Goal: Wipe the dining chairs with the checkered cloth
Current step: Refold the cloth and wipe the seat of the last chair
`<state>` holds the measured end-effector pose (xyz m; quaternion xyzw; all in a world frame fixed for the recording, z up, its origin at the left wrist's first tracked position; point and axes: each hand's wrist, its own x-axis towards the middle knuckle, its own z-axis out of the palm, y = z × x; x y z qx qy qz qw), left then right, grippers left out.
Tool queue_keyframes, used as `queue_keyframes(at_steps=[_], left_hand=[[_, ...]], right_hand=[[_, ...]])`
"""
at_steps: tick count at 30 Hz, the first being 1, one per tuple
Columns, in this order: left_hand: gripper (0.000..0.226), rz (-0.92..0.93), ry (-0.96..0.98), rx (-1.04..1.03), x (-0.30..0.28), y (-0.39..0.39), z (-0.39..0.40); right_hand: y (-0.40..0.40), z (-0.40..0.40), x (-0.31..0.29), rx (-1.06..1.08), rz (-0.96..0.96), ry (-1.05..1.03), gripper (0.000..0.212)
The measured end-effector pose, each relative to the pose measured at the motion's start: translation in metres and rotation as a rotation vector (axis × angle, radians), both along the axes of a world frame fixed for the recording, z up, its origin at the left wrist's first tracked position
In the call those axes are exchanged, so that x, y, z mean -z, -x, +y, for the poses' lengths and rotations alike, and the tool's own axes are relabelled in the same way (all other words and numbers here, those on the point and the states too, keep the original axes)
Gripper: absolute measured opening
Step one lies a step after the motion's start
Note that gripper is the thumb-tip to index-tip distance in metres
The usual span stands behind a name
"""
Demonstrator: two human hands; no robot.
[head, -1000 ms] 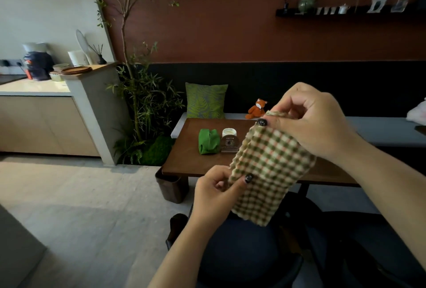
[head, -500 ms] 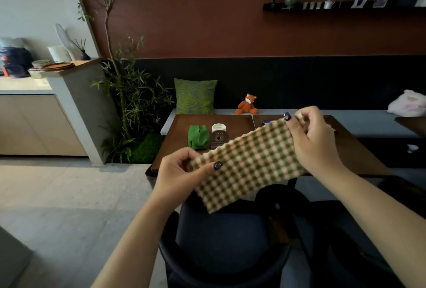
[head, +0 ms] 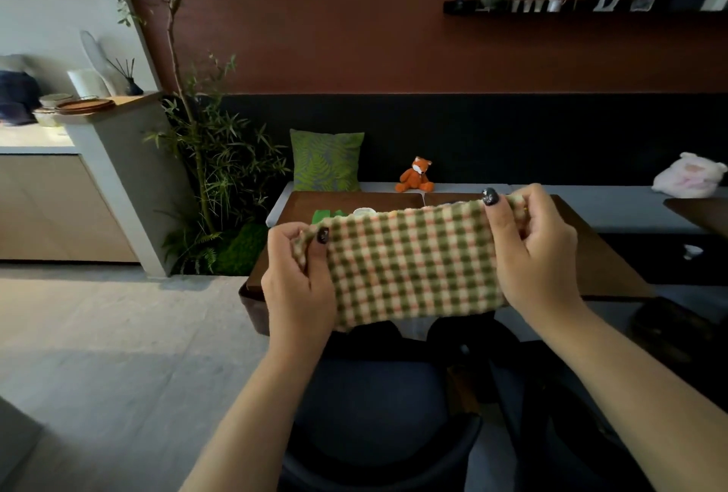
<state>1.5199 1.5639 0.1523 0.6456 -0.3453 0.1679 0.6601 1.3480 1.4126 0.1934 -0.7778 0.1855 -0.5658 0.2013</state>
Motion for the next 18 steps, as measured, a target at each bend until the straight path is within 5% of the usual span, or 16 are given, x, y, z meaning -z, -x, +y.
queue_keyframes(at_steps=[3,6,9,12,15,18], left_hand=[[0.01,-0.076,-0.112,0.024,0.007,-0.008,-0.01],[0.019,0.078,-0.277,0.019,0.016,-0.021,-0.018],[0.032,0.611,-0.527,0.124,0.035,-0.031,-0.027],[0.041,1.285,-0.82,0.488,0.073,-0.023,-0.019],[0.041,1.294,-0.952,0.492,0.112,-0.003,-0.014],[0.033,1.18,-0.739,0.382,0.116,0.009,-0.025]], right_hand=[[0.001,-0.019,0.013,0.083,0.099,-0.194,0.027],[0.008,-0.04,0.038,0.147,0.155,-0.366,0.032],[0.01,-0.054,0.063,0.176,0.208,-0.46,0.033],[0.009,-0.055,0.098,0.205,0.47,-0.571,0.039],[0.015,-0.053,0.137,0.212,0.656,-0.674,0.043],[0.025,-0.055,0.145,0.276,0.67,-0.737,0.042]])
